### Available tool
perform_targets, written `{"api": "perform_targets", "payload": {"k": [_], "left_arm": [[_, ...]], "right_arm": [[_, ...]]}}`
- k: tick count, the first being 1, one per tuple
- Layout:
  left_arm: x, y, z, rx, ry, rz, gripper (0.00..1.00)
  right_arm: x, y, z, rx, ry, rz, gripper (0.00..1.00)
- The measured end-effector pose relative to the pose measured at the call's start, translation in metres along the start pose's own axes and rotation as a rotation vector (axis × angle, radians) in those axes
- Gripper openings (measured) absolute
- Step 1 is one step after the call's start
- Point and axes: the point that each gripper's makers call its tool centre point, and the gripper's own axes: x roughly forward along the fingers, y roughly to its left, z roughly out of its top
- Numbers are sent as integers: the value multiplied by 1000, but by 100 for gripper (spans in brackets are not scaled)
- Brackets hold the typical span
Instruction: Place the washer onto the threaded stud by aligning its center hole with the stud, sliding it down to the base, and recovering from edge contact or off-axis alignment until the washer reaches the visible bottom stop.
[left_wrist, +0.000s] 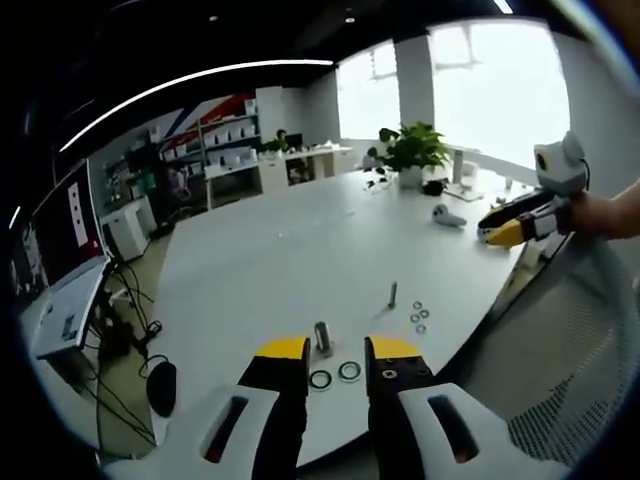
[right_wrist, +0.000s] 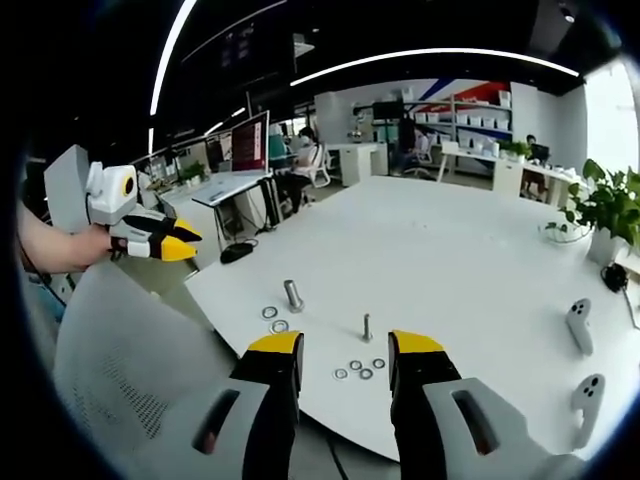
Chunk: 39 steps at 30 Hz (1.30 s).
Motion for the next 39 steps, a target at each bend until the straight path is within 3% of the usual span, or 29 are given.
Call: {"api": "perform_targets", "payload": {"k": [10,13,16,20,24,29,32,35,39], "left_arm": [[0,1,-2,4,7,6,19],[-6,11,5,-79,-44,22,15],[-3,12,1,-97,-25,15,16],[0,-4,2,-26,-6,-19,16],[2,-4,-6,-9,25,-25,17],[6,0,-13,-32,66,-18,18],[9,-14,-16,-167,97,-112,18],[14,-10,-21,-118,126,-104,18],[18,-14,-29,-119,180,-129,19]], "right_arm": [[-1,2,0,0,-6,6,36],[-1,0,1,2,-10,-2,36],[0,-2,1,13,-5,-11,36],[-1,-2,0,7,-2,-5,36],[-2,-3,2,16,-14,-16,36],[0,-3,-1,11,3,-7,36],[-1,-3,-2,11,6,-8,36],[-1,-4,0,17,-3,-10,37],[-1,-4,0,16,-3,-9,37]]}}
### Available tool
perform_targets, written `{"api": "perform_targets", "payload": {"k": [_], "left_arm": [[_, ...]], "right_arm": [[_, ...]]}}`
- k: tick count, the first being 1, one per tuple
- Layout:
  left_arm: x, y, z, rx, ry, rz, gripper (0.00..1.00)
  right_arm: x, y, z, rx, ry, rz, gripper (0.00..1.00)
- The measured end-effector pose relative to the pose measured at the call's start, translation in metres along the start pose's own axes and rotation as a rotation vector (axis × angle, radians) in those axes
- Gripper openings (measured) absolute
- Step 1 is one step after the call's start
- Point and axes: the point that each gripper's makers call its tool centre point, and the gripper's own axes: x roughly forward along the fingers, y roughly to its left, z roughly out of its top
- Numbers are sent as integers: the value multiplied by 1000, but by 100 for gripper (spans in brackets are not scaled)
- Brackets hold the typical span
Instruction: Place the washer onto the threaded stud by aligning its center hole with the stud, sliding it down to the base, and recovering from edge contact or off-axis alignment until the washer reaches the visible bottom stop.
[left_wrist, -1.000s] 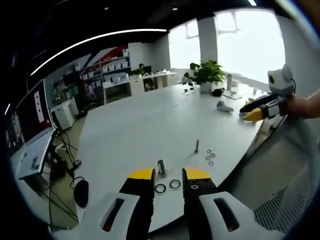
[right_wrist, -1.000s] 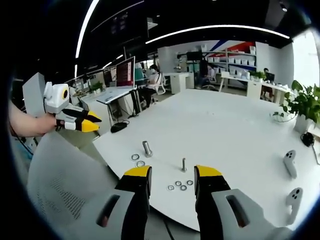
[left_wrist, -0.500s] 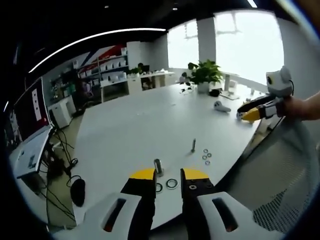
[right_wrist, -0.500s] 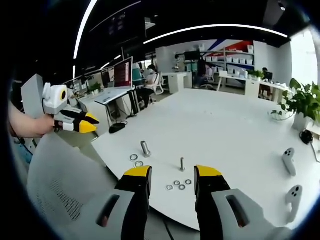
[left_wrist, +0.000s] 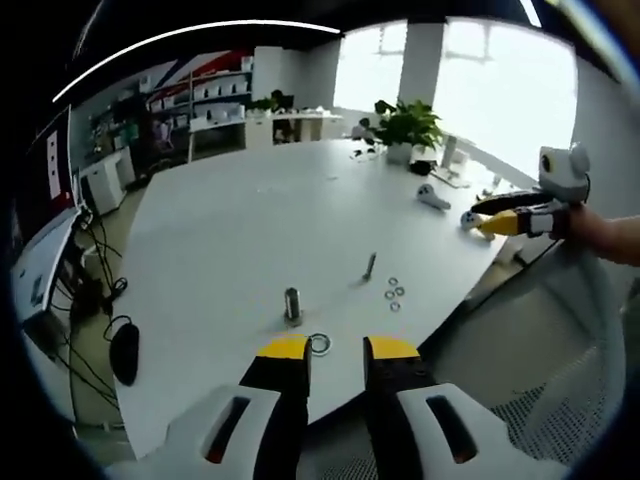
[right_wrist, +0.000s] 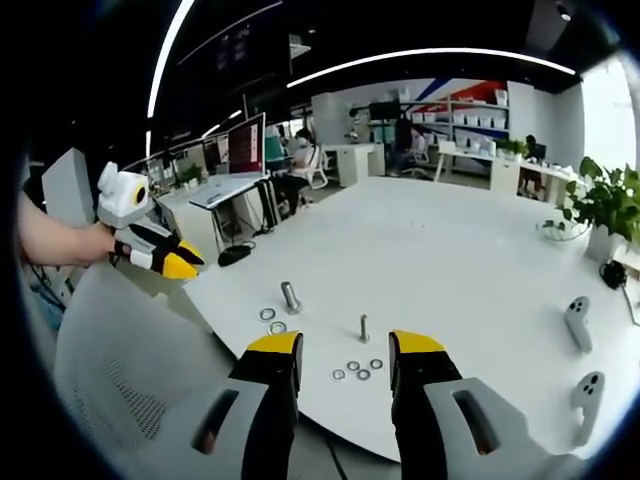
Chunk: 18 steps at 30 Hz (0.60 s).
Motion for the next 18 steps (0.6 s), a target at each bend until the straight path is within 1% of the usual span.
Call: {"api": "perform_targets", "payload": {"k": [2,3,4,5,6,7,10,11,18], "left_arm": [[3,0,-4,-3,28,-9,19],[5,1,-8,1,54,-20,19],[7,-3,-10,-3,74,-47,19],[11,-11,-16,-53,116,-107,18],[13,-10,-18,-75,137,-112,18],[17,-6,-15,-56,125,-102,18],[29,-5,-18,-17,165,-104,18],[32,-4,-19,-14,170,-105,18],[56,6,-31,-30,220,-97,17]], "right_arm": [[0,0,0,2,-3,0,37],[0,-1,1,2,-3,-2,37],[0,-1,0,2,-1,-4,37],[0,-1,0,4,0,-4,37],[0,-1,0,5,-1,-3,37],[0,-1,0,4,-1,-3,37],[0,-2,1,3,-2,-3,37],[0,-2,1,4,-2,-3,37],[-1,-4,1,11,-6,-9,37]]}}
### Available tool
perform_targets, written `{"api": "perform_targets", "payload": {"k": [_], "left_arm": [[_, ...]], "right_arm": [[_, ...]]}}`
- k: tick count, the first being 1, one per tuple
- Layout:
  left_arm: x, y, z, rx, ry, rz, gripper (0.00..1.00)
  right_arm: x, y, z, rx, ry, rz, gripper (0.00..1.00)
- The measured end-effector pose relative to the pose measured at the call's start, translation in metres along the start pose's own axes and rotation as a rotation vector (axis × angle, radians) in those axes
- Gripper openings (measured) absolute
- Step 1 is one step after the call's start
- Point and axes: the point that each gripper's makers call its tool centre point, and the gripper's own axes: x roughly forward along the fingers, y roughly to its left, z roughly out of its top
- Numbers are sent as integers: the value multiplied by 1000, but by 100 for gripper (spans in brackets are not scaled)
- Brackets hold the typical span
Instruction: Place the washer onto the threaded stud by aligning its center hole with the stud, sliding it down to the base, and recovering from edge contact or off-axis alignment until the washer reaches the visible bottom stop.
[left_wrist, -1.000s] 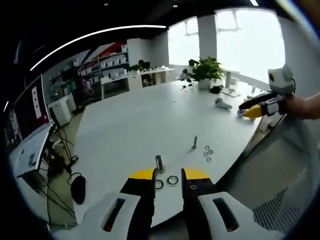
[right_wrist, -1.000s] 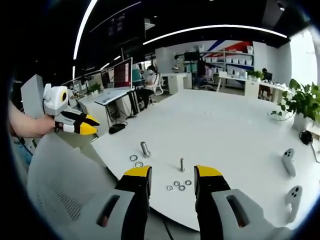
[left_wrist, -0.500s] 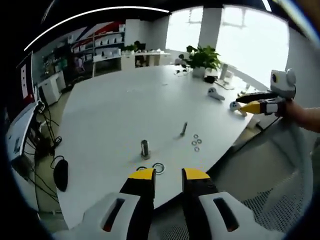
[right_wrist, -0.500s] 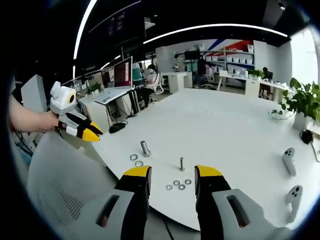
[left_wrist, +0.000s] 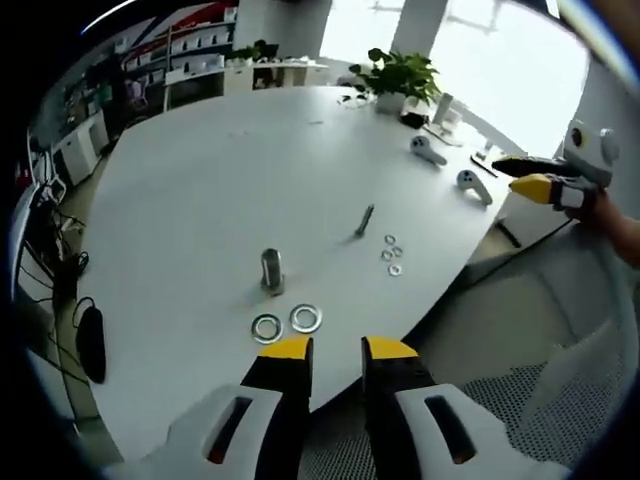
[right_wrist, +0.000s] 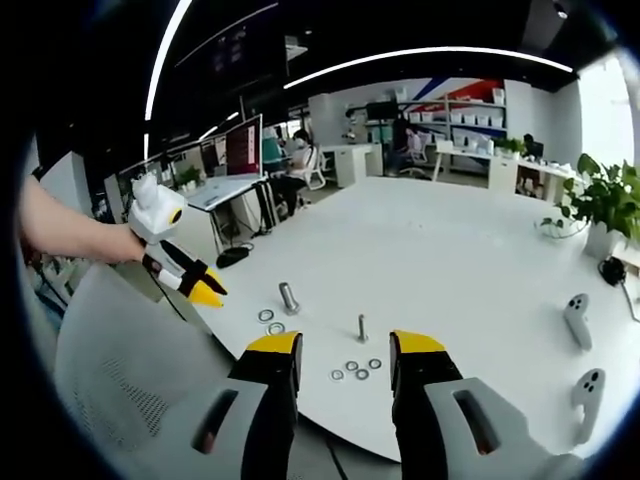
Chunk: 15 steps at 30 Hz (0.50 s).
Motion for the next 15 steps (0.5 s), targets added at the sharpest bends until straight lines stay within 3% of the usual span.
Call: {"api": "perform_targets", "payload": {"k": [9,15], "left_arm": [[21,22,-10,-10,72,19,19],[32,30,-11,57,127,19,22]], "right_arm": [[1,0,-2,-4,10,2,37],[1,1,-3,-8,19,3,37]]}}
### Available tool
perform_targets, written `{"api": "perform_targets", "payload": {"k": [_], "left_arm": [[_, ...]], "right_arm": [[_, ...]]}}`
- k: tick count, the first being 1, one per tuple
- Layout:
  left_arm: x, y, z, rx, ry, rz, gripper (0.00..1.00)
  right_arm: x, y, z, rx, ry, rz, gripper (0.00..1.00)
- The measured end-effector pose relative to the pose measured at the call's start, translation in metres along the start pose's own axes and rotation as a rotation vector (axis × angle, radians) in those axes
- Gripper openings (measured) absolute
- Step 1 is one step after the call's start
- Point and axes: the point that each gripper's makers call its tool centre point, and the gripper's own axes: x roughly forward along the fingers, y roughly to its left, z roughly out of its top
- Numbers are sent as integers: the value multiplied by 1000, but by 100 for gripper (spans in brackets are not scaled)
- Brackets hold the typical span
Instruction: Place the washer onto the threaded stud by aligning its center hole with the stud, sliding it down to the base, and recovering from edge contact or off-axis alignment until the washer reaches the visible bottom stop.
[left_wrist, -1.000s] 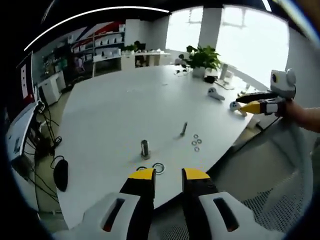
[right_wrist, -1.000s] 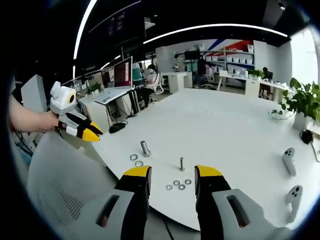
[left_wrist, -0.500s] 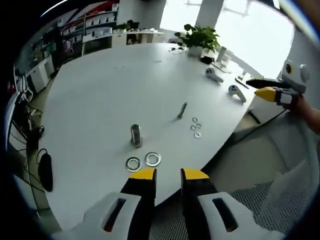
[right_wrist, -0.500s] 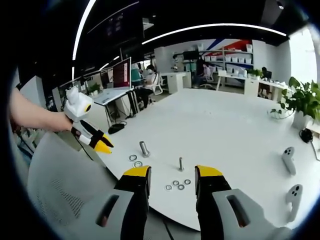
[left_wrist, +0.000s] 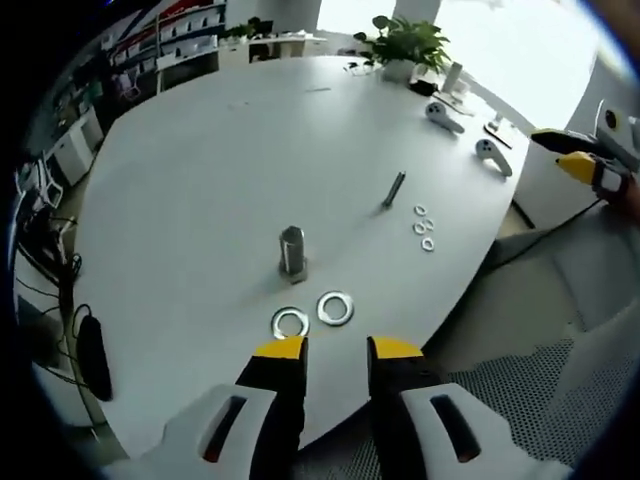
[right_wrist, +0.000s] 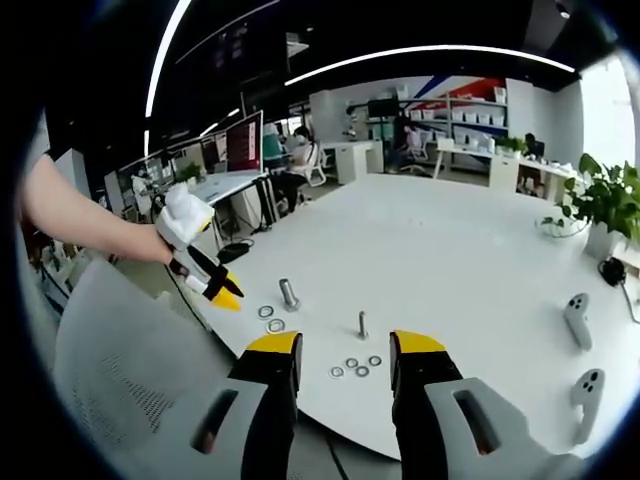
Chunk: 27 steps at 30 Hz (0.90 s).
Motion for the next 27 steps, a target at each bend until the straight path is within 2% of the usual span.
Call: {"api": "perform_targets", "payload": {"k": [14,20,24,27], "left_arm": [[19,18,-8,13,88,25,23],[27,27,-15,64,140,45,24],[33,33,-9,79,140,60,25],[40,35,-8,93,162,67,25]], "right_arm": [[0,-1,-2,5,9,-7,37],[1,-1,-3,-1,16,-4,37],[0,-2,-3,3,13,-13,37],[0,-4,-3,4,14,-19,37]]}}
